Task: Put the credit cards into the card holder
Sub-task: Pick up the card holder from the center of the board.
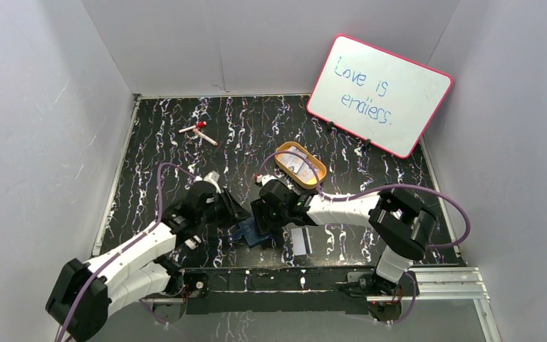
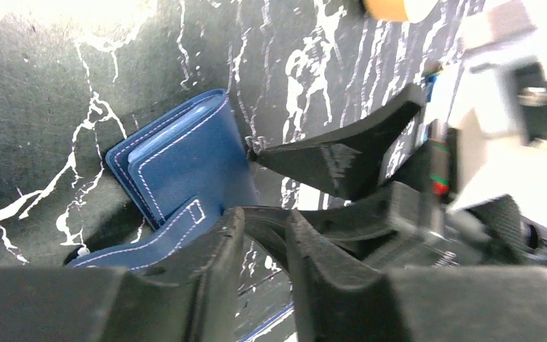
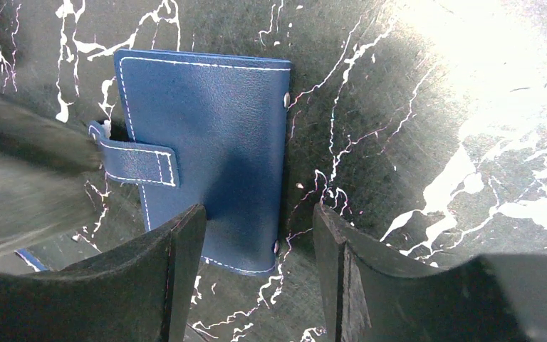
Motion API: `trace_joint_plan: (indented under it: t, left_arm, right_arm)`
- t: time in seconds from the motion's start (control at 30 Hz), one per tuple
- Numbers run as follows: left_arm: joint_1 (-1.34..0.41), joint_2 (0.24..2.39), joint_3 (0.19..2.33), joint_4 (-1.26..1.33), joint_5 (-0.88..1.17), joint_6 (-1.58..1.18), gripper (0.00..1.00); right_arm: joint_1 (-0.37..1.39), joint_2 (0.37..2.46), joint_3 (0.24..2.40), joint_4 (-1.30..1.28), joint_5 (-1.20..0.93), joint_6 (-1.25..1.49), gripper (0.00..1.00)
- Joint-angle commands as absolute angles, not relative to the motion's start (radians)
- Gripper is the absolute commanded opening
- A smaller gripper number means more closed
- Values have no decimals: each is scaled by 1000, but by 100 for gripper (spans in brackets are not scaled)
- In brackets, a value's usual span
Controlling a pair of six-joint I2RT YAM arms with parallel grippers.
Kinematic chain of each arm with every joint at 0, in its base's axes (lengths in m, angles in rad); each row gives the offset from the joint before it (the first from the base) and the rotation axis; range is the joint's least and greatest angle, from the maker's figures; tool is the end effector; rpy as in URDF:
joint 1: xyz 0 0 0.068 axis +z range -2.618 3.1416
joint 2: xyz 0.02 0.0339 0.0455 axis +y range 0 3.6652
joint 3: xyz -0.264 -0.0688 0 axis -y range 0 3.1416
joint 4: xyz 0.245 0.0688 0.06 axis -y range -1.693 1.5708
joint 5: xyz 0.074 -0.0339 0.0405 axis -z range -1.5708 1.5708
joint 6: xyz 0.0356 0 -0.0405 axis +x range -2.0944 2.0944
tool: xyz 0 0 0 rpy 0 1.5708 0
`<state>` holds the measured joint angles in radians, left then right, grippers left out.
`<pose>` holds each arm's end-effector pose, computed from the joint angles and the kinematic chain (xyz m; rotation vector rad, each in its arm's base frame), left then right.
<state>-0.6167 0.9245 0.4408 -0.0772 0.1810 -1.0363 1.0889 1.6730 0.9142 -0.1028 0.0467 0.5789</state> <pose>0.1579 -0.1198 0.2054 -0.3743 2.3241 -1.1004 0.1578 0.2982 0.1679 -0.6227 2.4763 0.6600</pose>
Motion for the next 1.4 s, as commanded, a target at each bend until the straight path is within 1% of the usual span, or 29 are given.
trace_joint_plan:
  t: [0.0, 0.07, 0.17, 0.4, 0.57, 0.73, 0.97, 1.13, 1.23, 1.37]
  left_arm:
    - [-627, 1009, 389, 30, 239, -1064, 21]
    - [-629, 1022, 369, 33, 219, -1060, 17]
    - [-630, 1010, 345, 8, 166, -1049, 14]
    - [-630, 1013, 300, -40, 103, -1030, 9]
    - [-629, 1004, 255, -21, 80, -1039, 8]
    - [-629, 1002, 237, -6, 81, -1044, 7]
    - [-630, 1013, 219, 16, 79, -1039, 7]
    - [-629, 1028, 210, 34, 81, -1042, 7]
    - [-629, 1029, 205, 40, 81, -1042, 7]
    - [-630, 1031, 197, 47, 83, -1045, 7]
  right_arm:
    - [1094, 1709, 890, -149, 62, 592, 65]
    - [1095, 1699, 890, -149, 55, 597, 65]
    - [1095, 1677, 890, -146, 42, 606, 65]
    - [1094, 1613, 862, -83, -55, 660, 68]
    - [1067, 1567, 797, 54, -165, 734, 70]
    - [1016, 1550, 728, 168, -261, 790, 70]
    - [976, 1571, 667, 320, -338, 847, 69]
    - [967, 1615, 667, 374, -368, 851, 67]
    - [965, 1642, 669, 416, -387, 855, 65]
    - [964, 1676, 670, 469, -415, 866, 57]
